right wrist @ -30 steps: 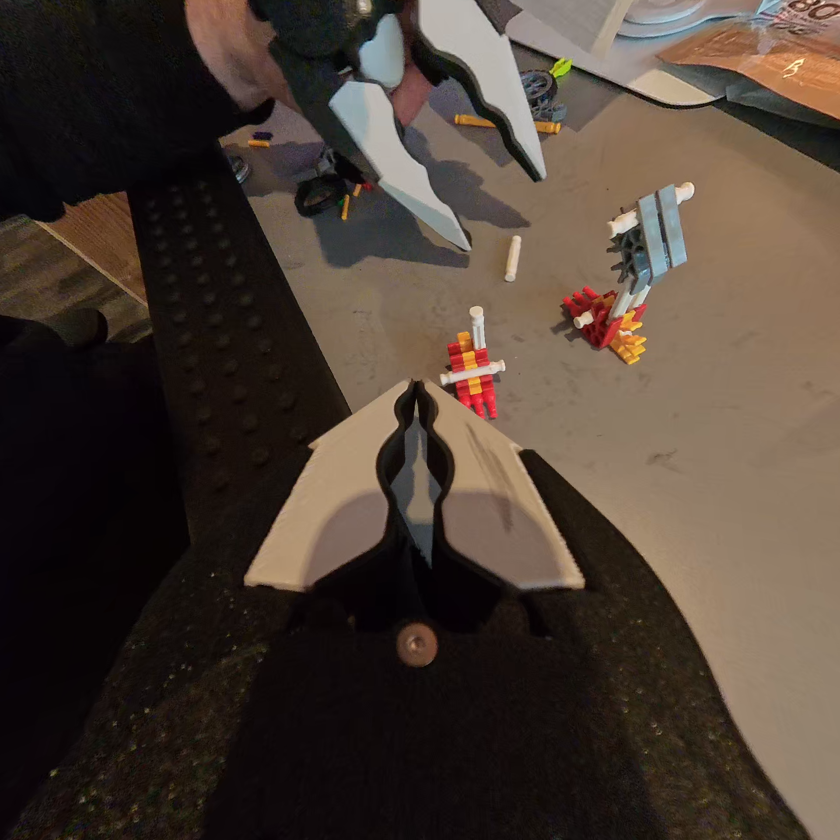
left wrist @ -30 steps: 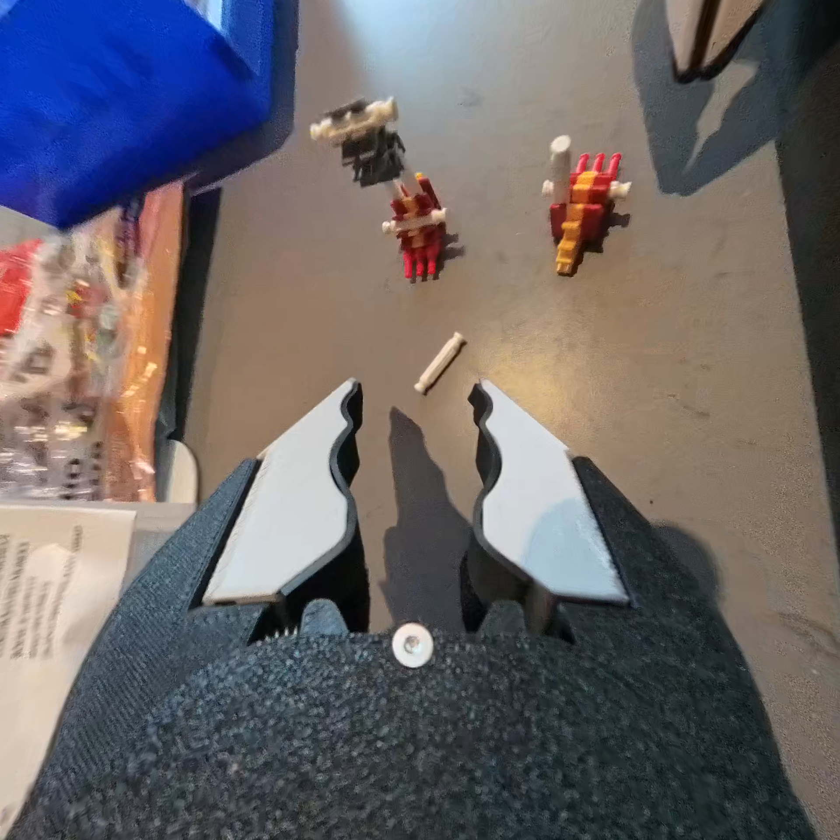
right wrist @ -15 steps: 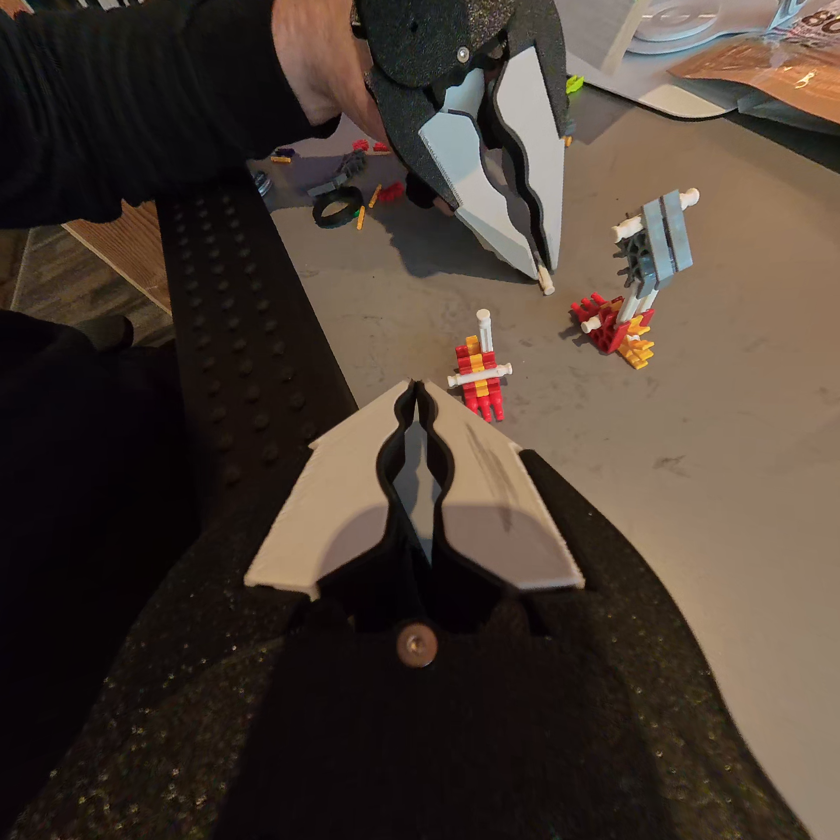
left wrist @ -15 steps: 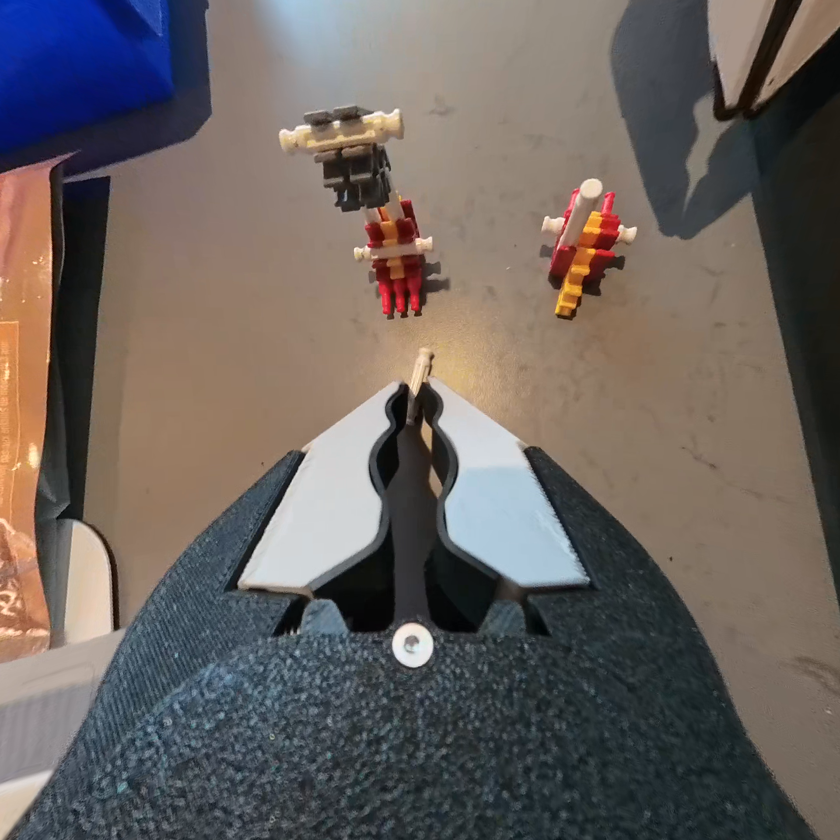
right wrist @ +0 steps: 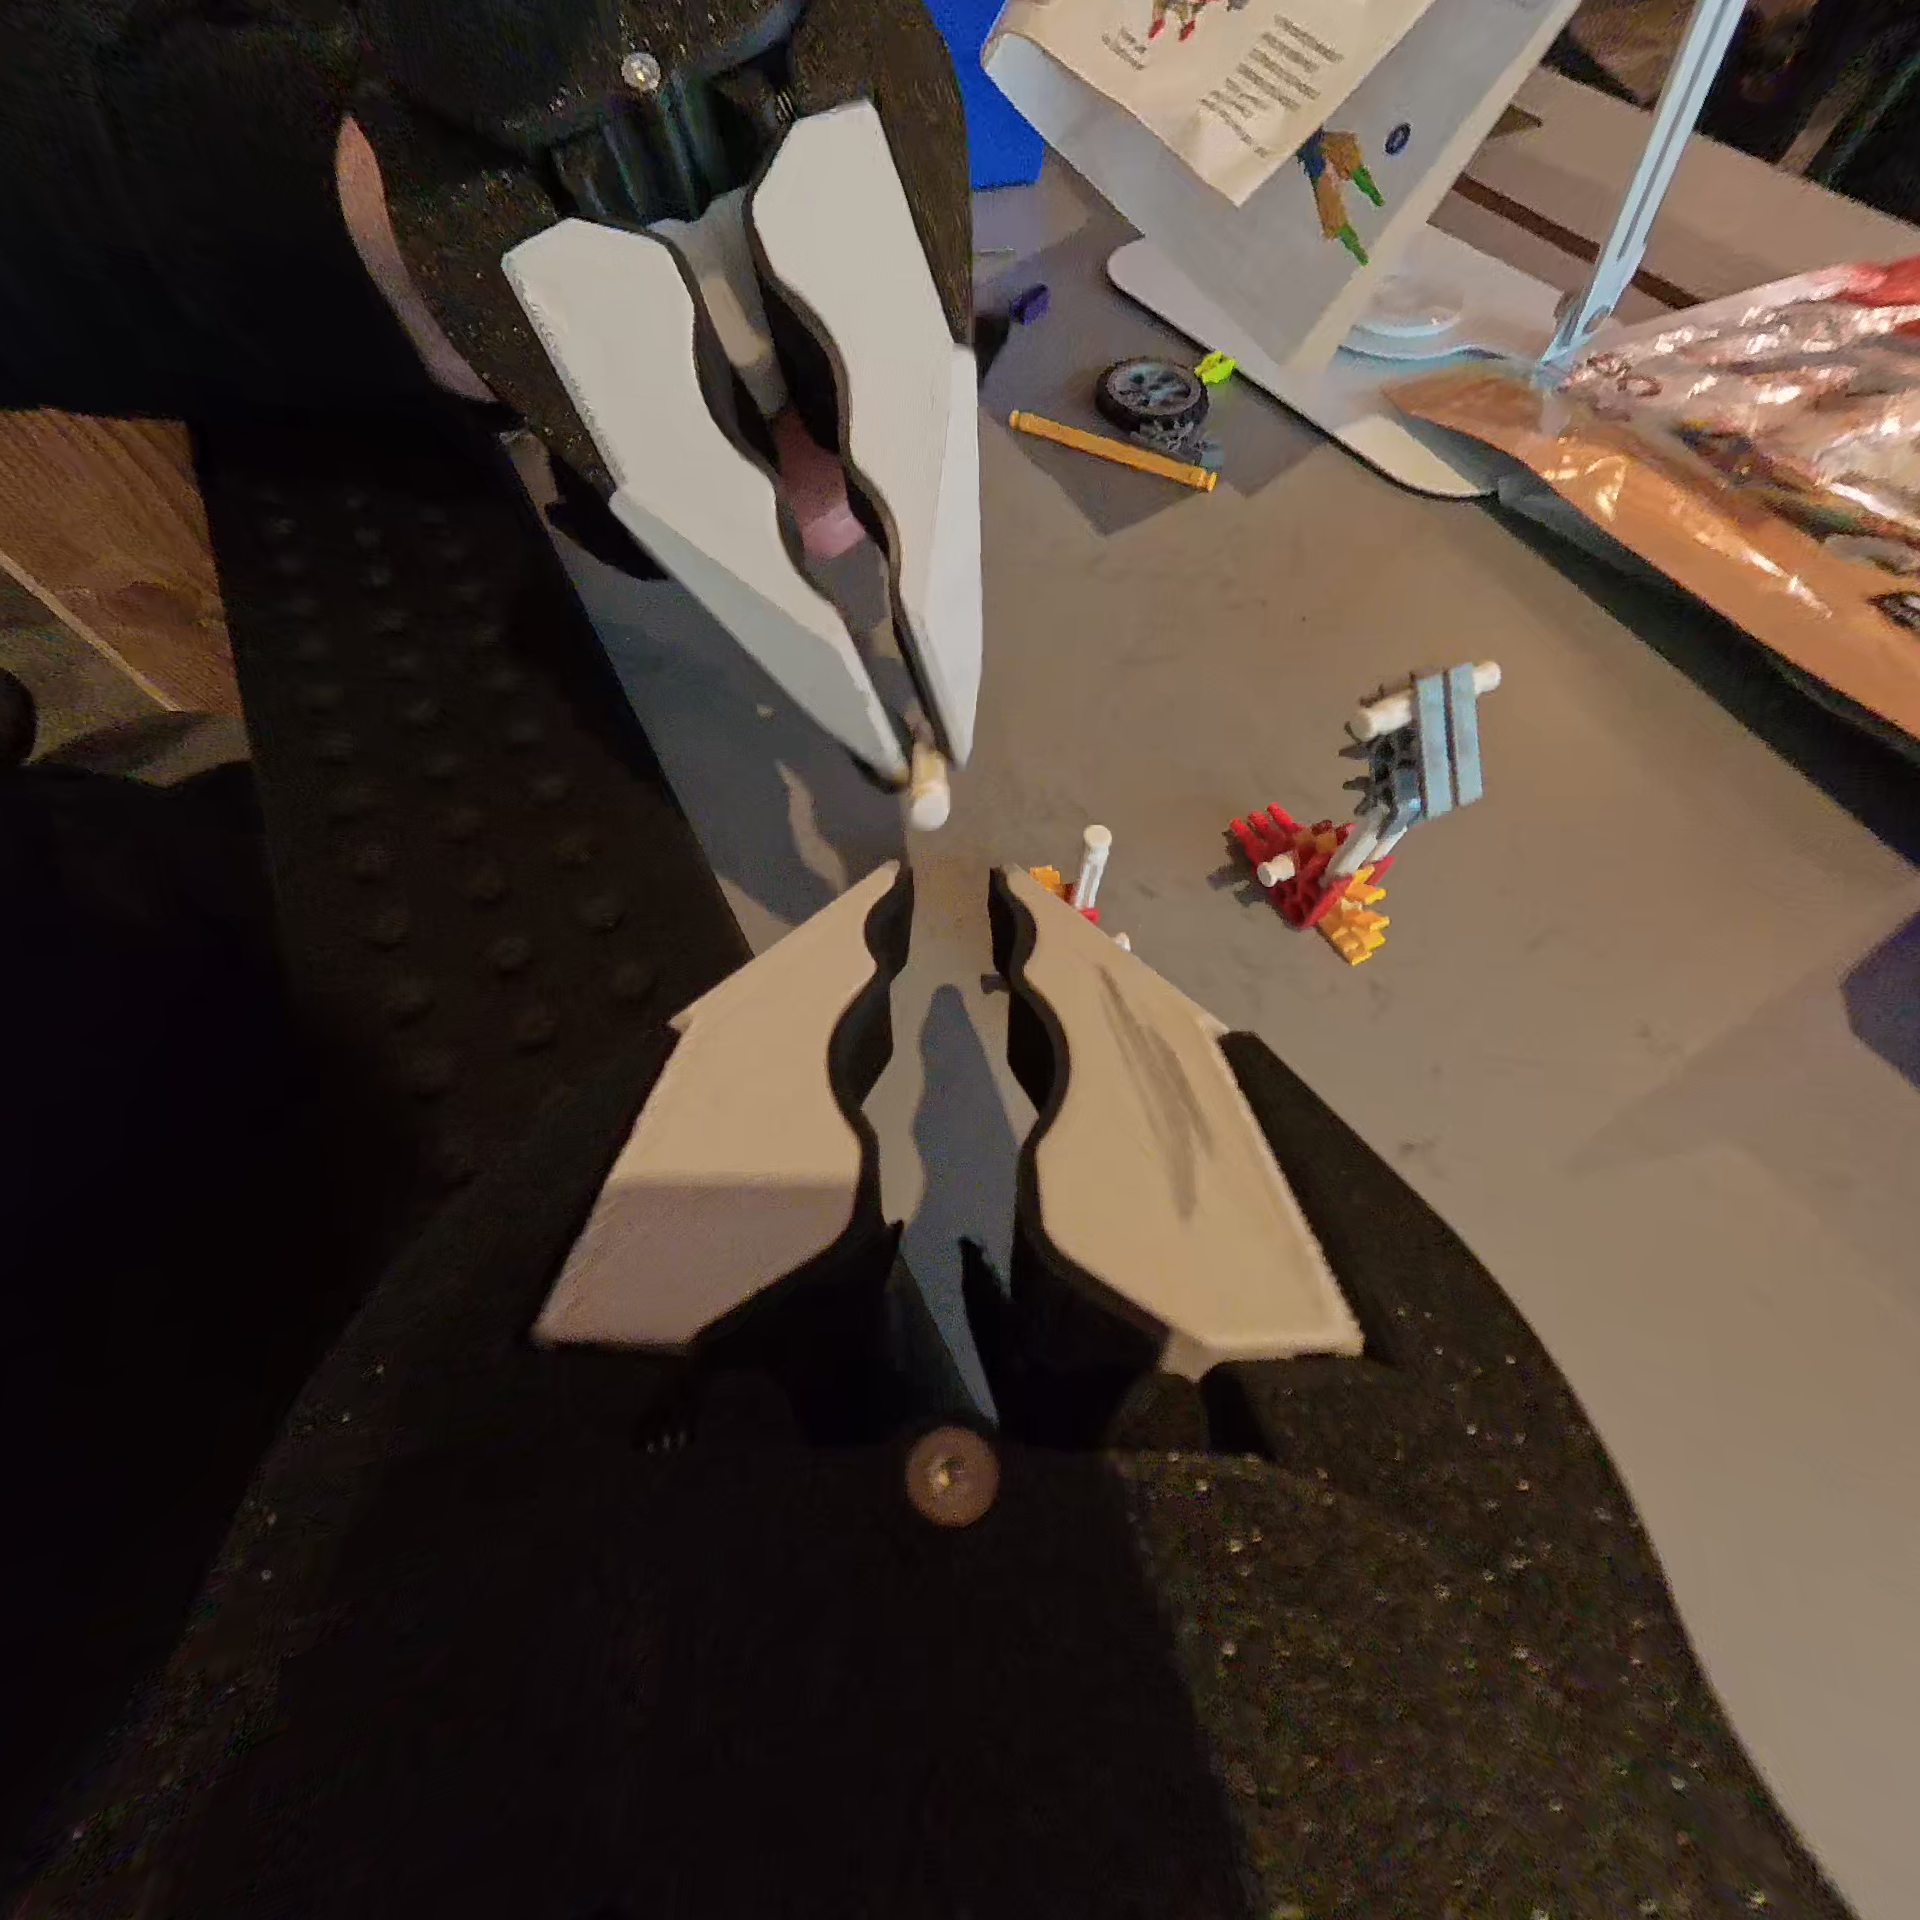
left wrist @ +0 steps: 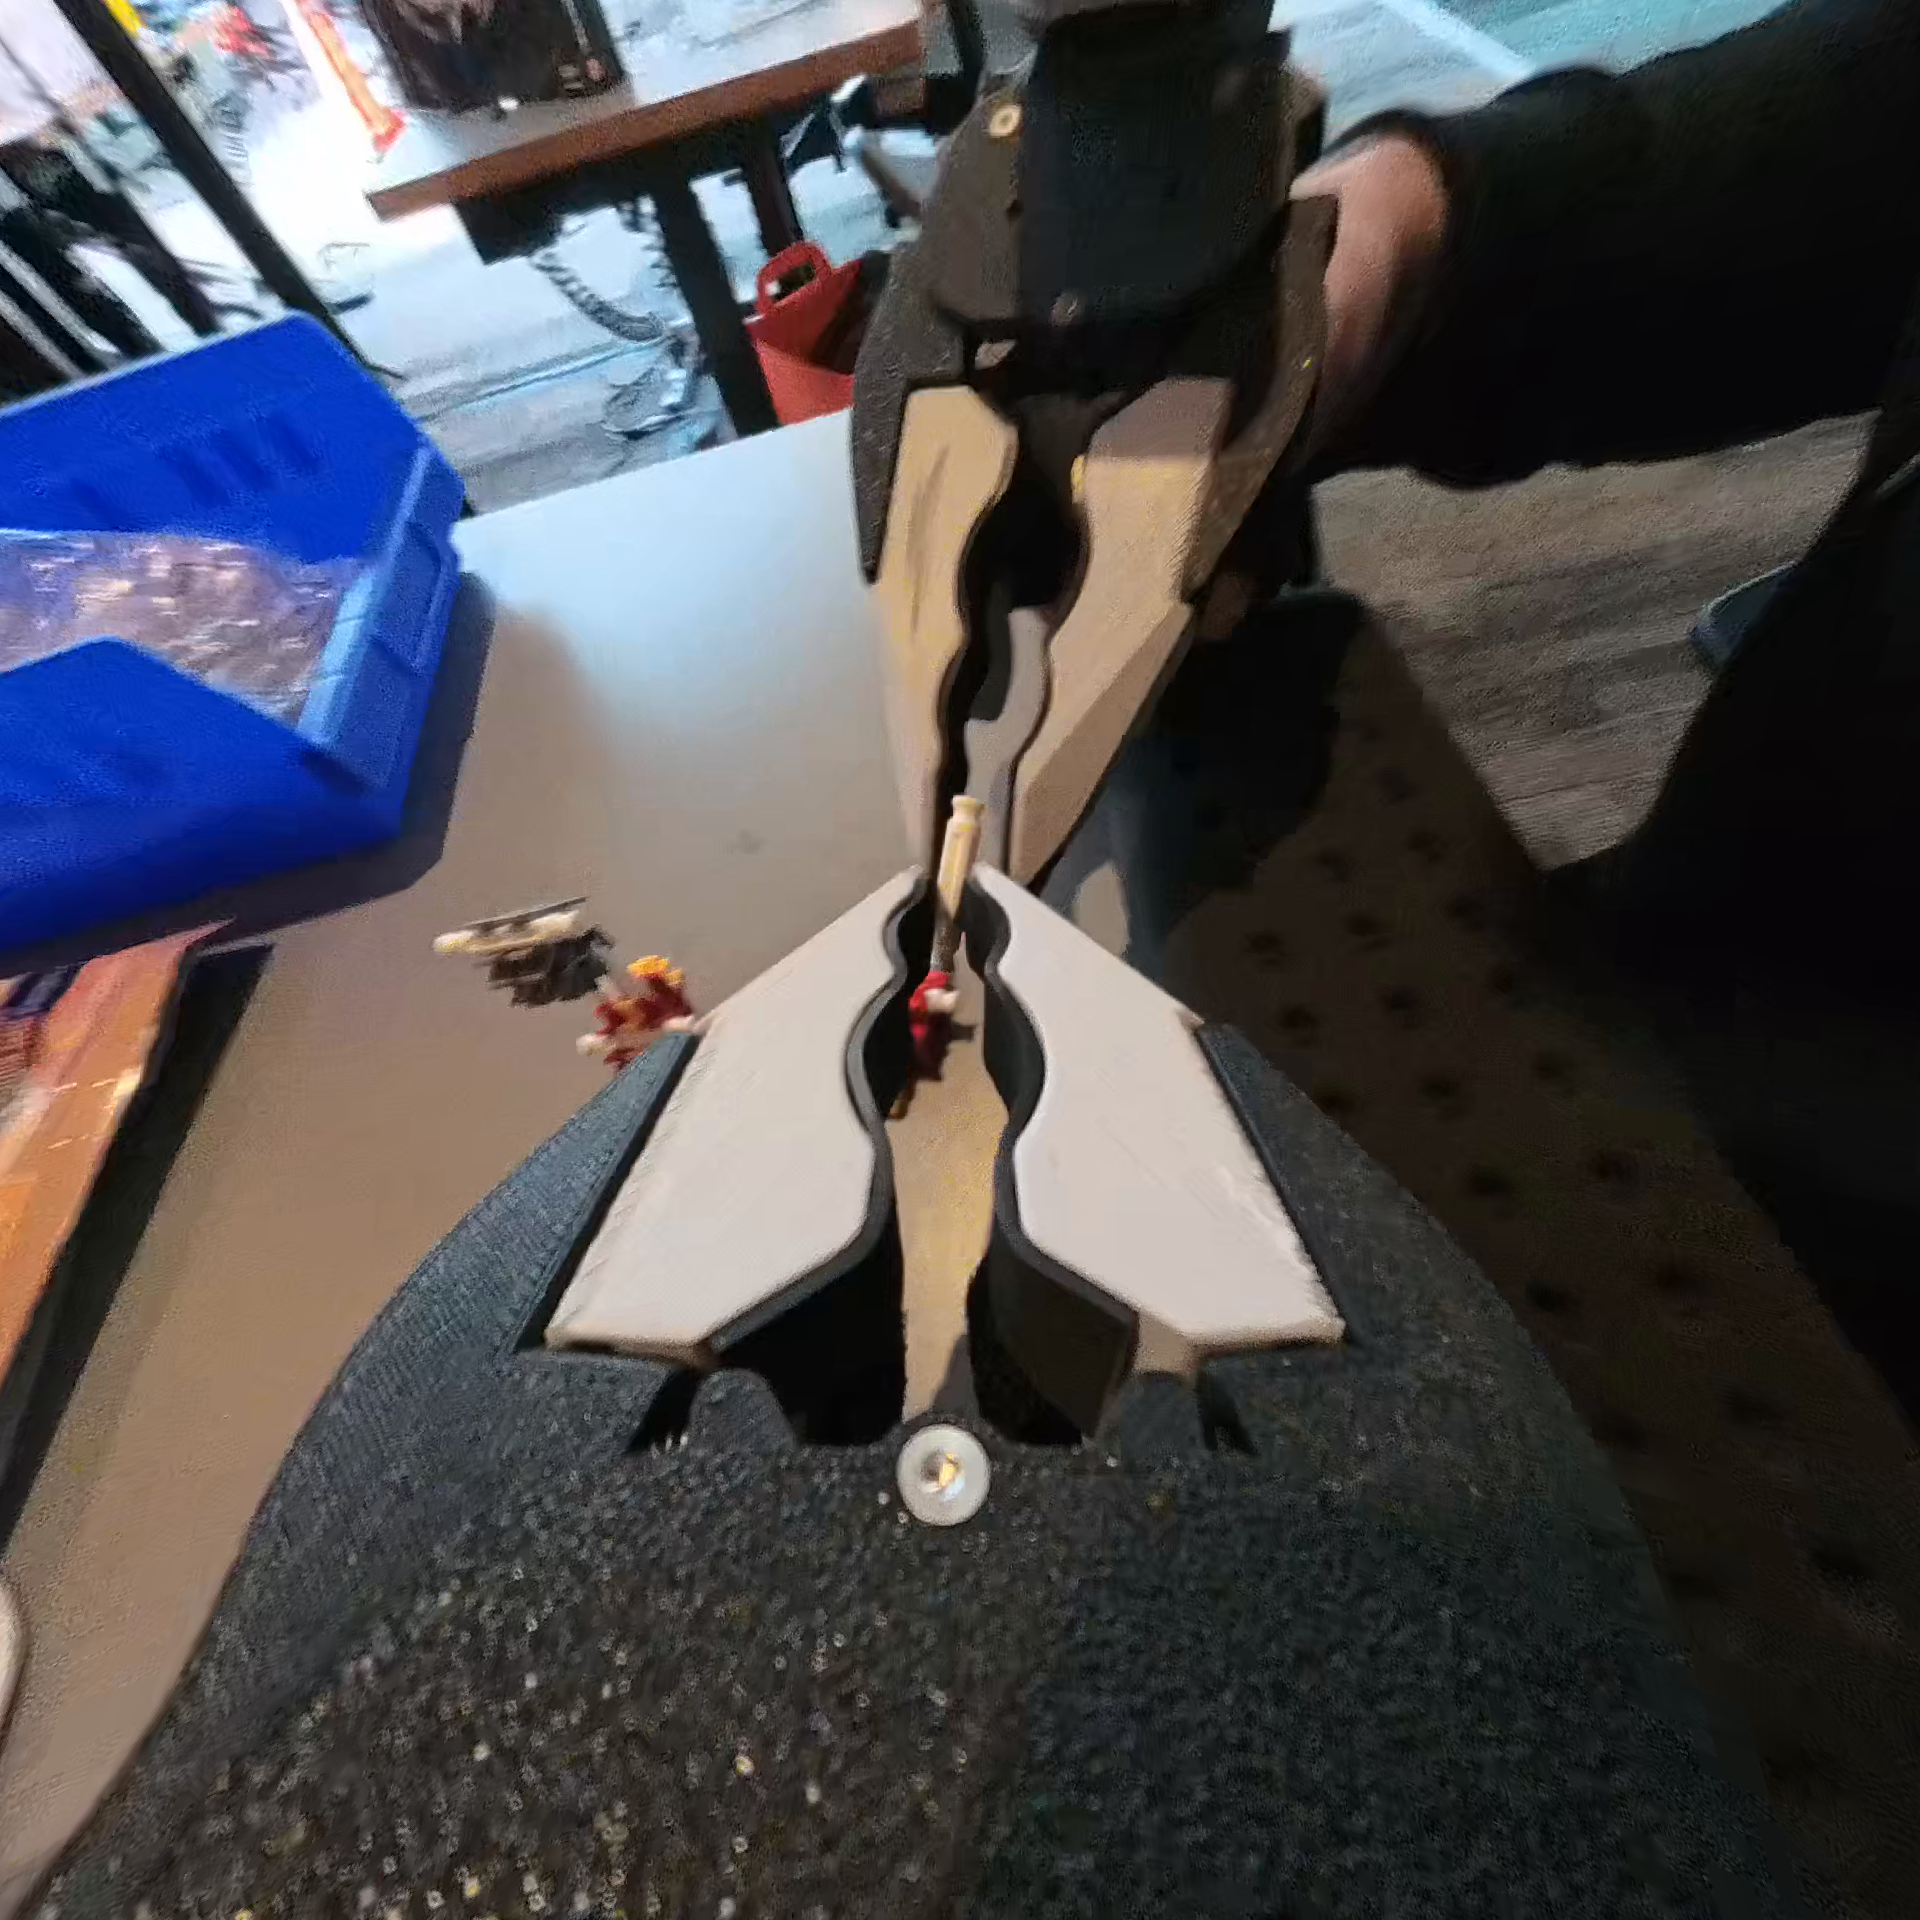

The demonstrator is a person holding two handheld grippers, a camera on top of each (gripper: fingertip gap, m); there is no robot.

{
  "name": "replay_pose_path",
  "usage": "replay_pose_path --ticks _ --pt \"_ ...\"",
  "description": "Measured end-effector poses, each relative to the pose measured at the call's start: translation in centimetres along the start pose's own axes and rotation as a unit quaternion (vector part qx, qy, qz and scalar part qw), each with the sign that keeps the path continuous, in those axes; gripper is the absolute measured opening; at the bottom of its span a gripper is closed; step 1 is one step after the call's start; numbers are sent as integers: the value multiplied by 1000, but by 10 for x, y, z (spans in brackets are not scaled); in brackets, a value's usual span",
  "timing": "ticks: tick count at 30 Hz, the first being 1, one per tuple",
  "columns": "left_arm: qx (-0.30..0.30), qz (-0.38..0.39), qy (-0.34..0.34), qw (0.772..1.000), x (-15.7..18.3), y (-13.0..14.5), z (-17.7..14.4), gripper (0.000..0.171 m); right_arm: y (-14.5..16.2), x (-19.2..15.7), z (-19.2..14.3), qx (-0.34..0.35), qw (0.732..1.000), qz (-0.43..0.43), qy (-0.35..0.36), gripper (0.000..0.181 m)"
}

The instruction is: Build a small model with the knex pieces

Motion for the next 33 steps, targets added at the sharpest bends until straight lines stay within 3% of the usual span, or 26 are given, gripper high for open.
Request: replay_pose_path --ticks 7,12,16,33 --pt "39 -34 18 999 1 -2 3 4 -9 -8 -5 39 999 -23 4 4" --pt "66 -58 26 996 1 -1 1 4 -10 -8 -6 48 999 -21 1 6" --pt "68 -61 30 995 1 -1 3 4 -9 -8 -10 56 998 -7 -13 13" --pt "85 -72 41 993 3 -1 7 4 -16 -11 -18 107 992 30 -54 11"
Point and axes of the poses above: each gripper's, where its closed fingertips meet, z out along the fingers, y out of its underside, x = y × z across the jaws, the point moved 6 cm from there along -z, back along the fingers, and after that the axes turned 10 degrees about z, right-handed, at the moved point
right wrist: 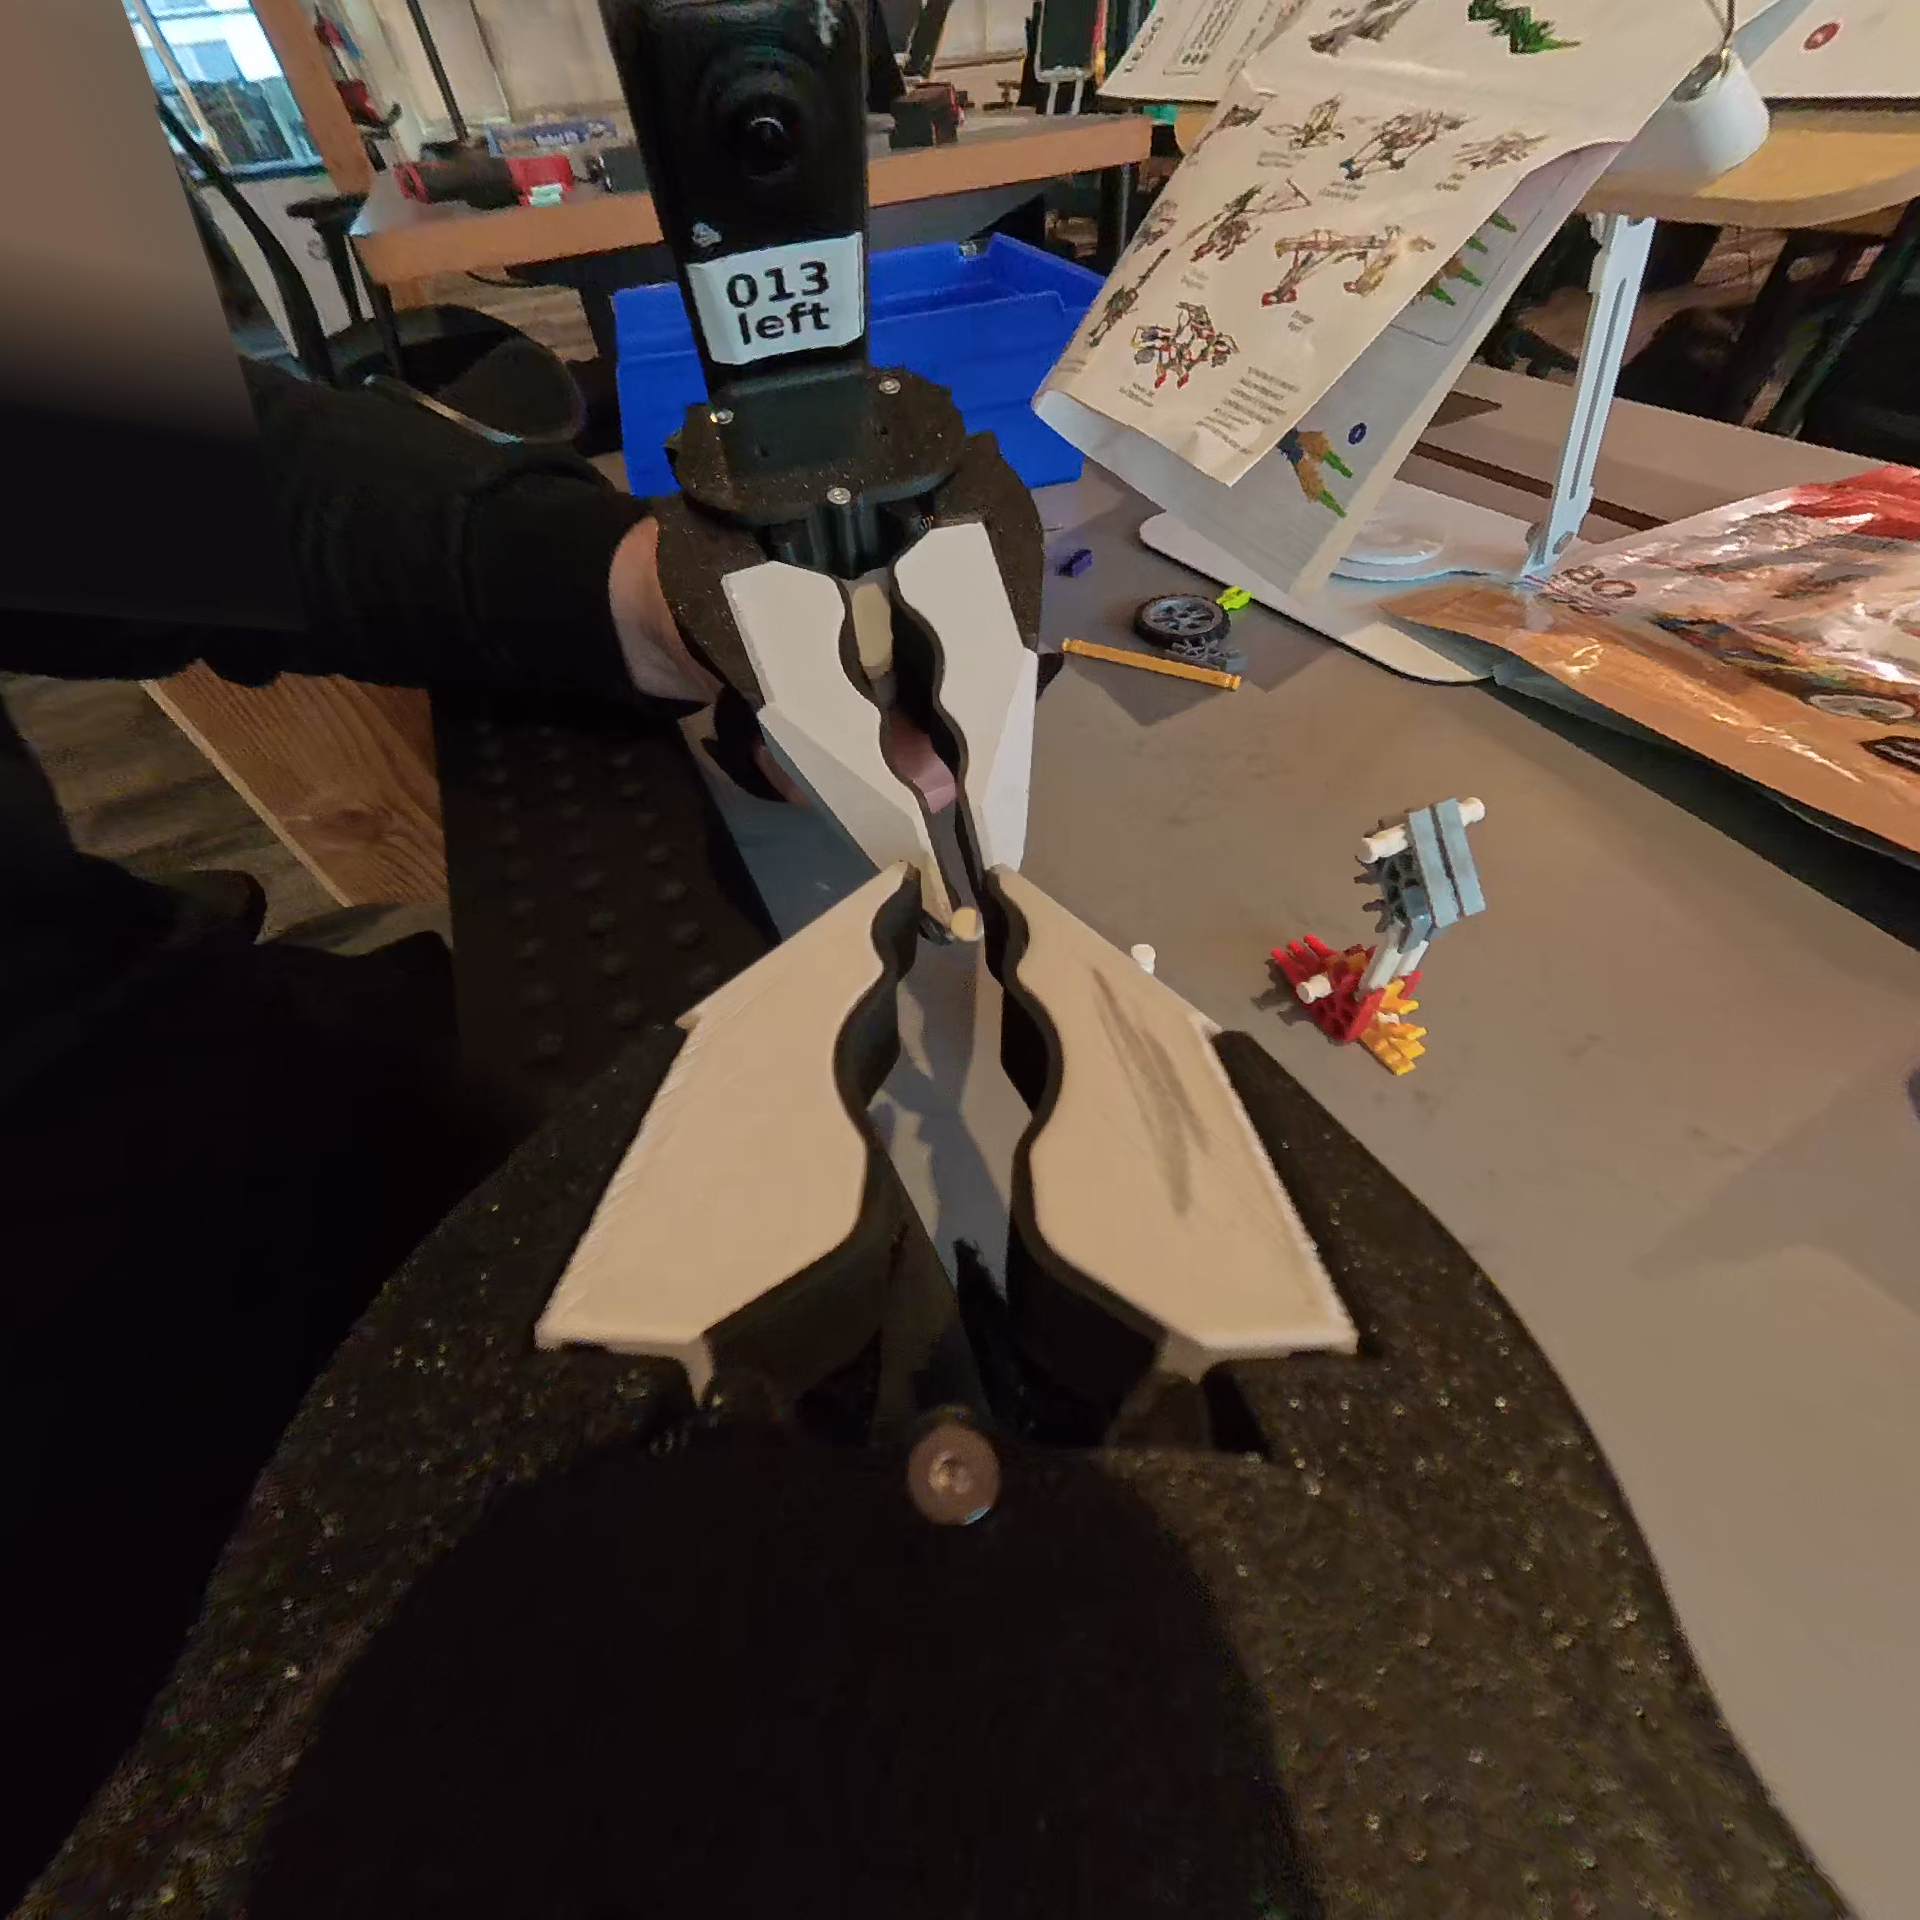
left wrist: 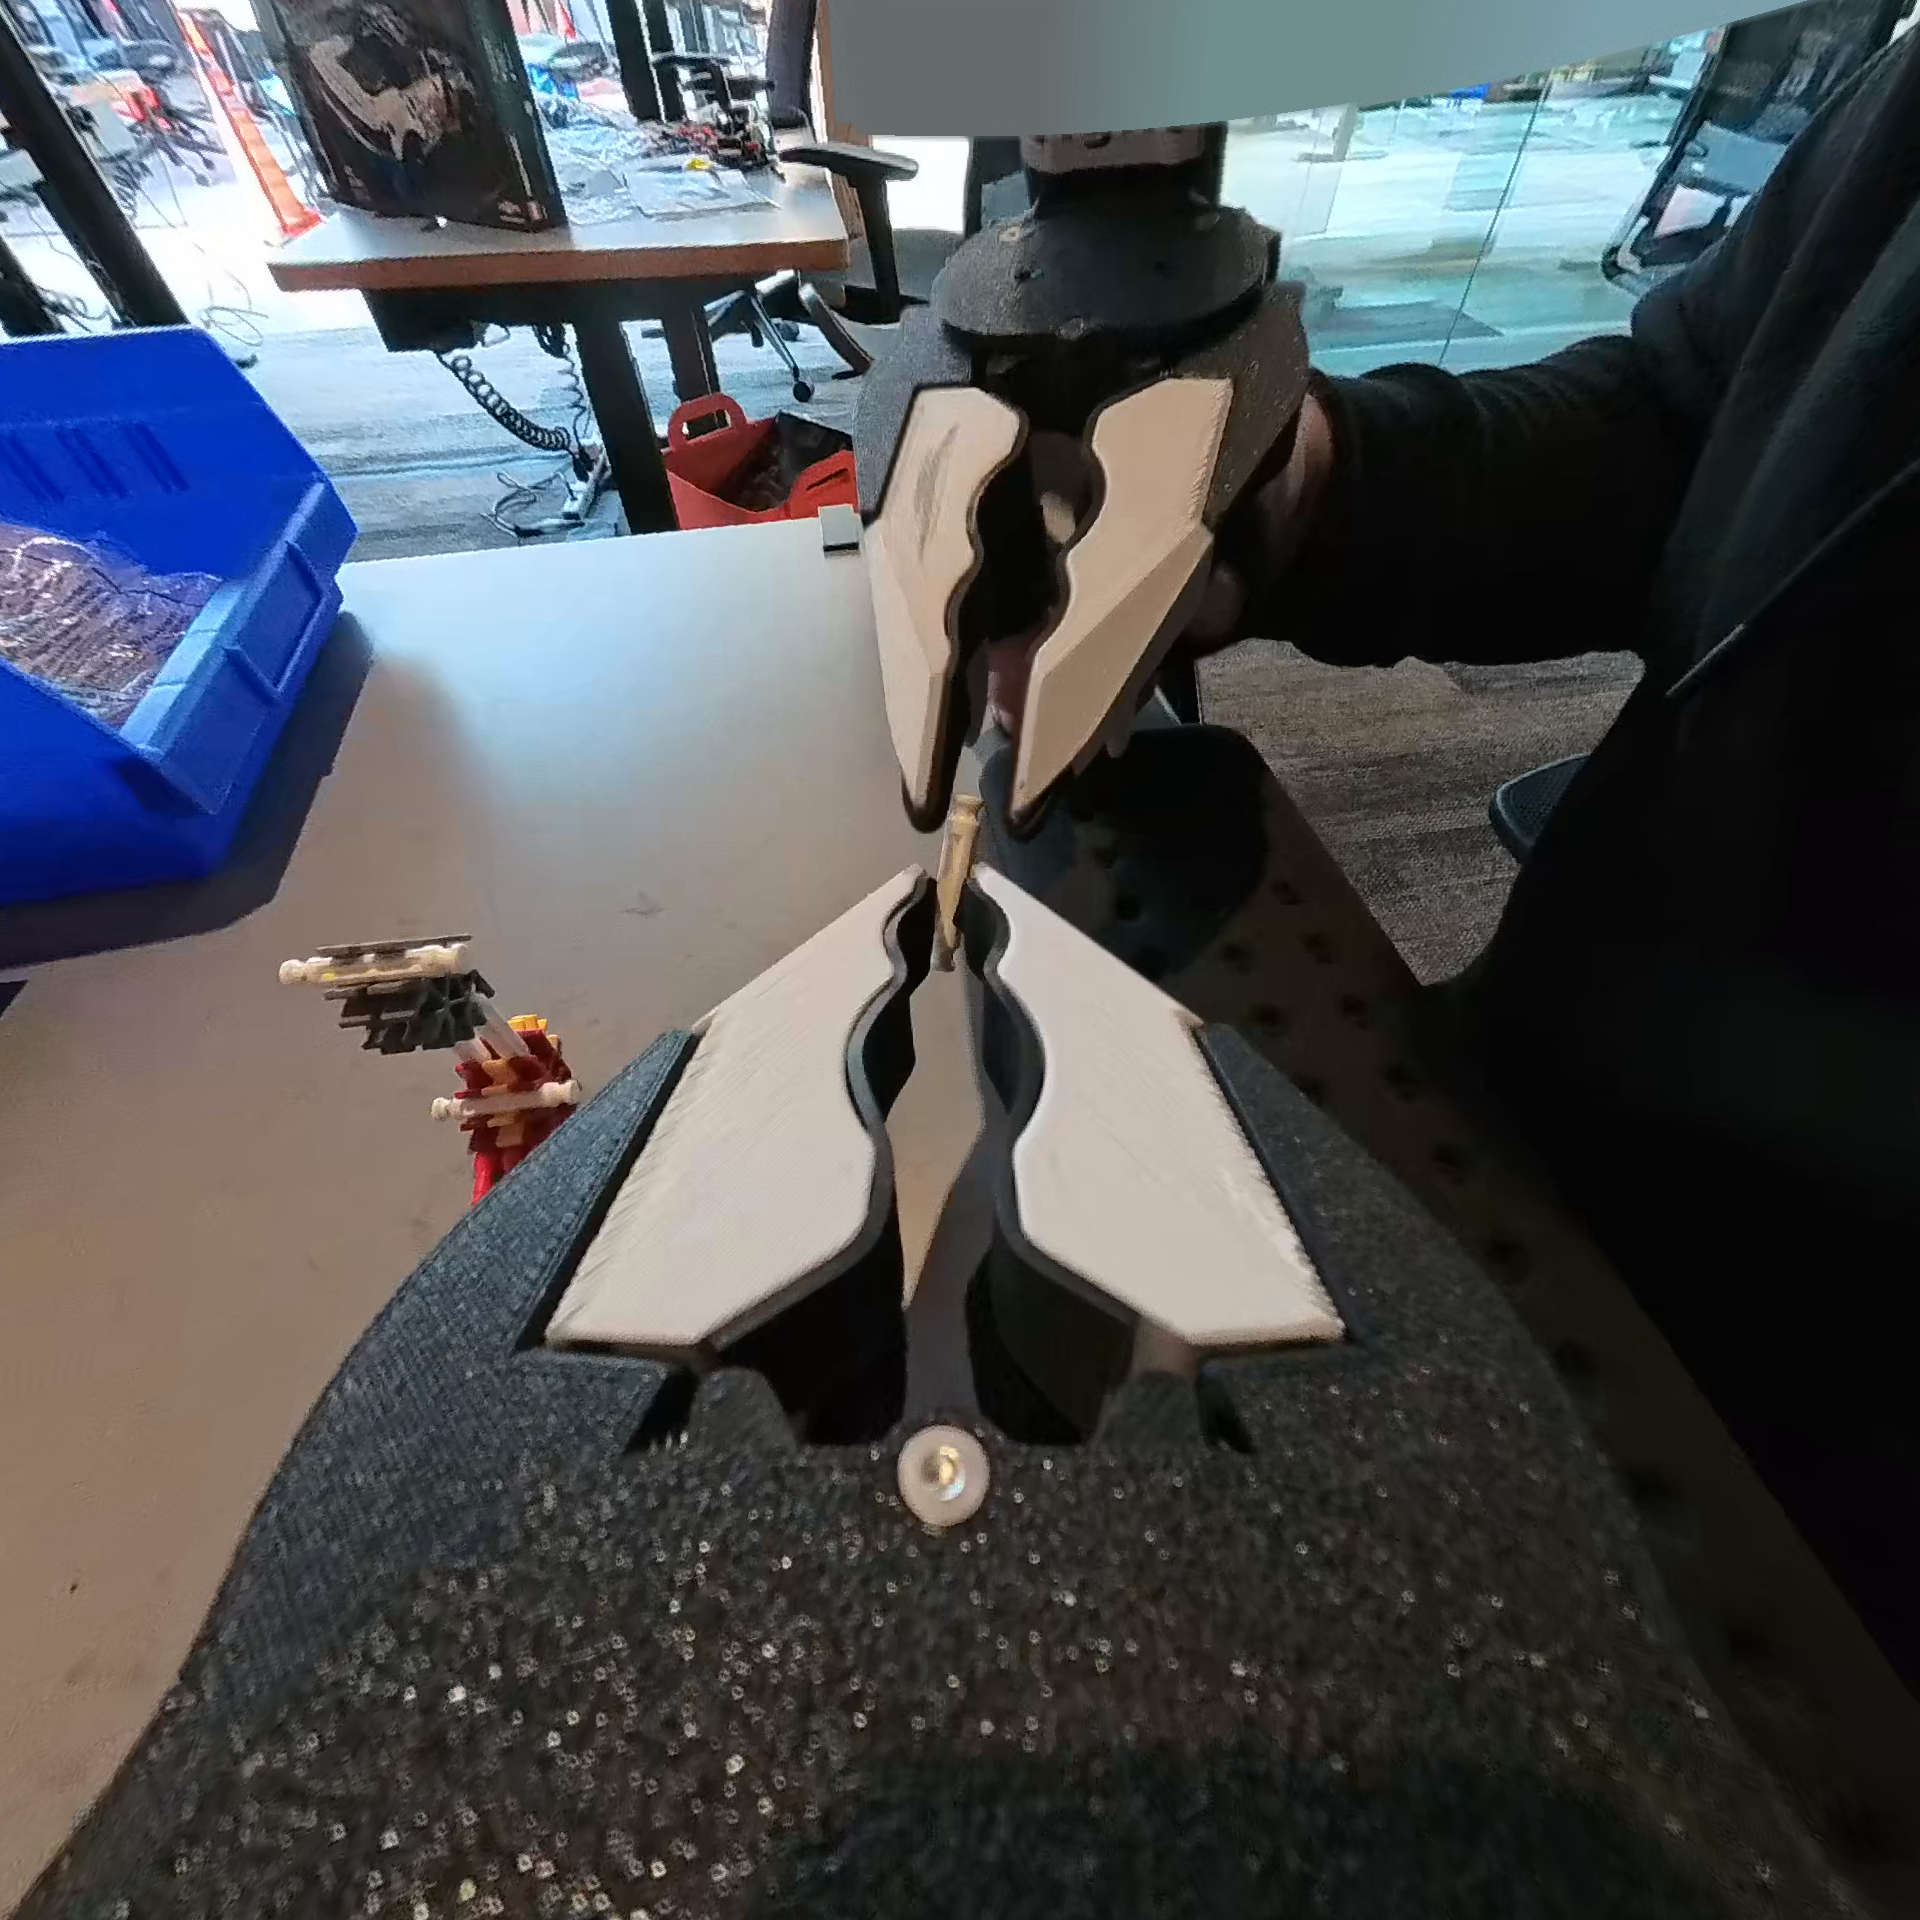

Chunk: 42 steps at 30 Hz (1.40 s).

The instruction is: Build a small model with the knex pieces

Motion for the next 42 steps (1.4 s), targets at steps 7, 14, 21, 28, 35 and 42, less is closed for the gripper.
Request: replay_pose_path --ticks 7,14,21,28,35,42 --pt "9 1 5 1000 2 -1 0 4 2 0 -1 -9 1000 -11 5 9" --pt "18 -2 6 1000 1 -2 -1 4 2 1 -2 -13 1000 -17 3 6" --pt "14 4 -15 1000 -6 -2 -7 25 3 7 -3 -27 999 -21 11 5" --pt "-135 9 -22 990 -22 46 3 56 11 23 7 -106 992 -56 25 5" --pt "-195 42 -6 980 -25 54 14 46 19 28 28 -175 976 -125 30 5" --pt "-209 51 1 977 -24 56 18 36 18 29 35 -183 975 -125 16 5"
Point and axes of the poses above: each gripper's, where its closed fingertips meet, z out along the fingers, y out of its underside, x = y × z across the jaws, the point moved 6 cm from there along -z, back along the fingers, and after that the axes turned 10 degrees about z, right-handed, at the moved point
